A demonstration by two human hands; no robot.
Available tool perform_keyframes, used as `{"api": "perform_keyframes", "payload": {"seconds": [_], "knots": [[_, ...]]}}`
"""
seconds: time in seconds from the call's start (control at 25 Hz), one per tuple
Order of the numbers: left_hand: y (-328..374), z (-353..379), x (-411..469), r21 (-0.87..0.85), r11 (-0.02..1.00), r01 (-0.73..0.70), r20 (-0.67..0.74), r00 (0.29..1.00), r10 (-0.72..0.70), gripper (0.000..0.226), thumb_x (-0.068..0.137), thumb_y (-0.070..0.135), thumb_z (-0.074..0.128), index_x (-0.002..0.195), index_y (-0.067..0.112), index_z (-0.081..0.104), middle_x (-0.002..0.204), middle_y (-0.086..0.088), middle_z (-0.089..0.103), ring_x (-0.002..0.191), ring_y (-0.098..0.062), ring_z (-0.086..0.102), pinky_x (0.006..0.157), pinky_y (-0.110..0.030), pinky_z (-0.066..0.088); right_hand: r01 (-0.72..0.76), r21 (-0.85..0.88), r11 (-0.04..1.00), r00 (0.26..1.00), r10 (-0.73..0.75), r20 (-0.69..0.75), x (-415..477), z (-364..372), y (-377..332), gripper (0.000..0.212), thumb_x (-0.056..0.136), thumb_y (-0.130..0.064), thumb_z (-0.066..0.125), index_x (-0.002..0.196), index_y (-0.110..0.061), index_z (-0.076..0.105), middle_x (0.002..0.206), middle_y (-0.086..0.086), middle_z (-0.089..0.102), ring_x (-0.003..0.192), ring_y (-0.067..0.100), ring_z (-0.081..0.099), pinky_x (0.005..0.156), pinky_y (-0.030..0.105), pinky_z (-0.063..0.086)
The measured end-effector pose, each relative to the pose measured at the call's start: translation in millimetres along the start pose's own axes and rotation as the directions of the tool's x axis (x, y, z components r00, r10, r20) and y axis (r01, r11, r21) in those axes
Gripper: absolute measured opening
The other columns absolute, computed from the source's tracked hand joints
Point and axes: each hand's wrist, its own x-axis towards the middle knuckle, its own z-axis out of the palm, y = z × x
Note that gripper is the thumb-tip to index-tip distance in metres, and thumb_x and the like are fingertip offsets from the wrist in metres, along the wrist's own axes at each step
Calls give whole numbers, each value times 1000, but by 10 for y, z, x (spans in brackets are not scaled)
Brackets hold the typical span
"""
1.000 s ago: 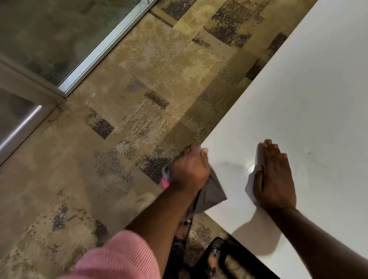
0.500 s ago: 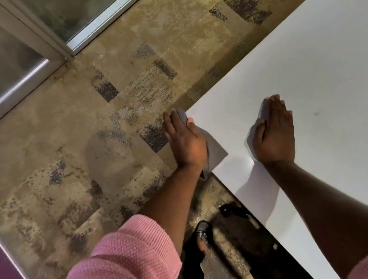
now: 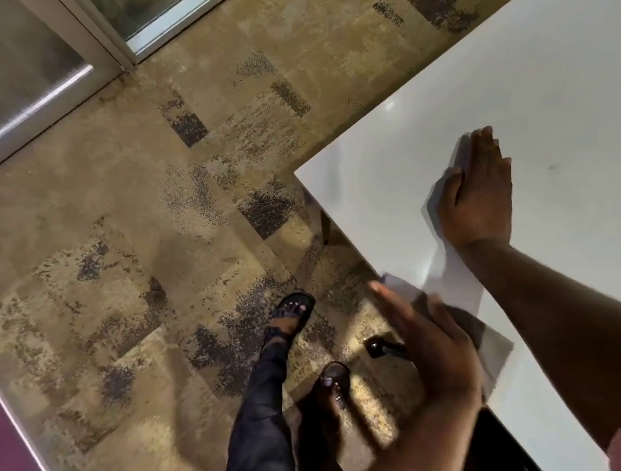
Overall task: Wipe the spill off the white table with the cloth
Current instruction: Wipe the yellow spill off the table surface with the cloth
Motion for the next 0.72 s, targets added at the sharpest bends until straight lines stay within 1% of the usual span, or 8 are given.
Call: {"api": "perform_keyframes", "payload": {"seconds": [0.12,0.2,0.28,0.36,0.44,0.56,0.64,0.72], "knots": [[-216,89,-667,145,977,156,111,979,-172,82,103,66,31,159,41,-23,175,-9,11,156,-22,32,124,-38,35,-10,5,1000,1000,10,7,-18,-11,-11,63,103,-20,32,162,0,24,171,18,22,158,33,21,130,45,11],[-237,84,-666,130,973,193,174,961,-214,83,103,61,36,157,46,-24,174,-9,16,151,-18,40,121,-33,39,-15,11,1000,1000,14,7,-18,-23,-9,62,104,-19,33,162,-1,24,171,17,22,159,32,20,130,44,10],[-193,21,-382,1,985,175,180,968,-172,84,106,45,43,154,48,-26,172,-14,17,150,-20,42,120,-36,41,-12,19,1000,1000,11,14,-13,-35,-18,63,103,-20,32,162,-1,24,171,17,22,159,31,20,131,44,10],[-33,-88,37,-33,997,65,129,990,-60,84,108,35,44,156,33,-24,173,-20,9,155,-31,33,123,-45,38,-8,24,1000,1000,7,11,-6,-42,-10,62,103,-20,33,161,1,25,170,18,23,158,33,21,130,45,11],[102,-190,500,12,999,-46,39,998,45,83,108,23,49,161,9,-15,171,-27,3,158,-37,21,128,-37,28,-4,26,1000,1000,4,8,-5,-30,-15,61,104,-17,36,161,1,27,170,19,24,158,34,23,129,45,12],[321,-270,1150,218,963,-159,-61,983,176,75,108,21,50,160,-9,4,171,-28,-6,160,-35,0,130,-29,13,-12,9,1000,1000,12,20,4,-27,-4,60,104,-15,37,161,1,26,170,19,24,158,33,22,130,45,12],[447,-338,1482,420,893,-164,-52,978,204,71,110,33,41,162,-3,9,173,-21,-8,161,-36,-4,131,-41,12,-9,3,1000,1000,9,29,-4,-35,-5,60,104,-16,36,161,0,26,170,19,24,158,33,22,130,46,12],[506,-391,1708,647,735,-204,-27,957,289,70,110,40,34,163,0,14,173,-19,3,161,-38,-1,130,-49,5,-5,17,1000,1000,5,16,-13,-35,-15,60,104,-16,36,161,1,27,169,19,26,158,34,23,130,47,14]]}}
